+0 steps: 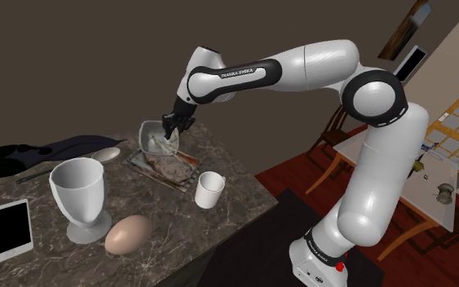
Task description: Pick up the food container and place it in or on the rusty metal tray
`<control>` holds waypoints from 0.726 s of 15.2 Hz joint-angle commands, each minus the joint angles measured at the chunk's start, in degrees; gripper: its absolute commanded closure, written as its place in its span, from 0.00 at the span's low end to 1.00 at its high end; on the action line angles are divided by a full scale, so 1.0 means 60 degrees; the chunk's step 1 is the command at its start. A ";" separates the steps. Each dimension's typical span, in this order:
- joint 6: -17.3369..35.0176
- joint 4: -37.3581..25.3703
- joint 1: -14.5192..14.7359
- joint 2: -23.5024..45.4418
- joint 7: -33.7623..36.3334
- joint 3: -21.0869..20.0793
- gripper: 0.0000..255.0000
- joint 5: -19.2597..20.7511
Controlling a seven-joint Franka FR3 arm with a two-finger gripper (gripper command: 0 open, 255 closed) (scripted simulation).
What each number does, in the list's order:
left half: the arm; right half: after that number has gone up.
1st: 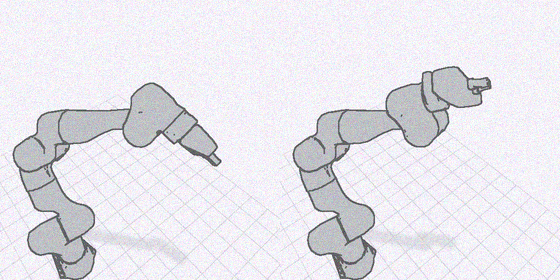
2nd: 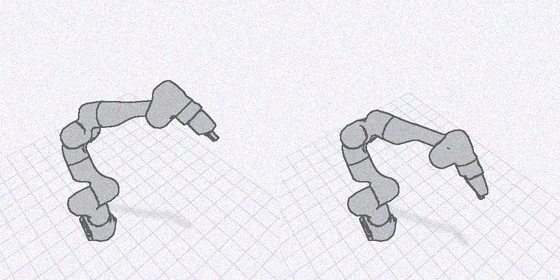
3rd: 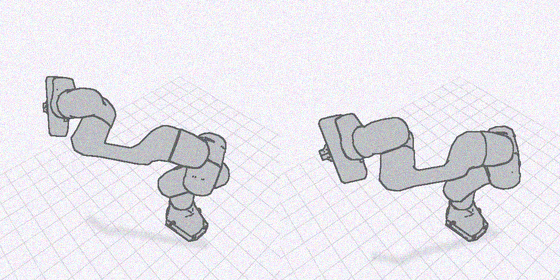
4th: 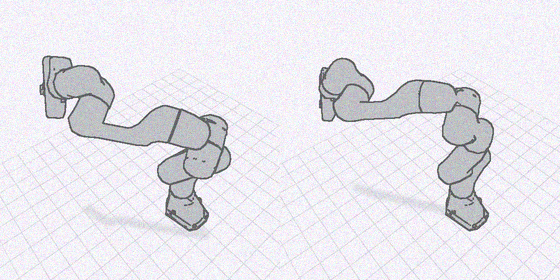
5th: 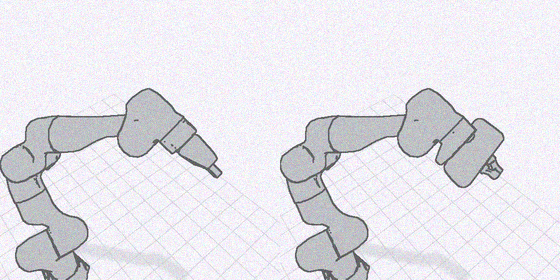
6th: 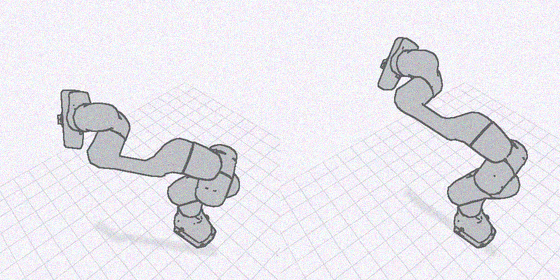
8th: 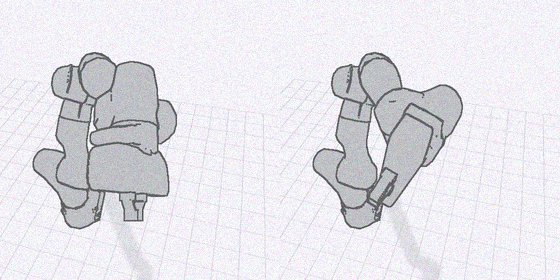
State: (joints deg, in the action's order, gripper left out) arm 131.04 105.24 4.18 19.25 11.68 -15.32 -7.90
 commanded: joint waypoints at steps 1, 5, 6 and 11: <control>0.0080 0.0146 0.0031 0.0087 -0.0024 -0.0029 1.00 -0.0012; 0.0080 0.0145 0.0034 0.0088 -0.0025 -0.0026 1.00 -0.0013; 0.0080 0.0145 0.0035 0.0088 -0.0026 -0.0025 1.00 -0.0014; 0.0058 0.0079 0.0033 0.0134 -0.0032 -0.0015 0.00 -0.0004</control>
State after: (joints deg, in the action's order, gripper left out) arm 131.39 105.73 4.35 19.98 11.50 -15.38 -7.92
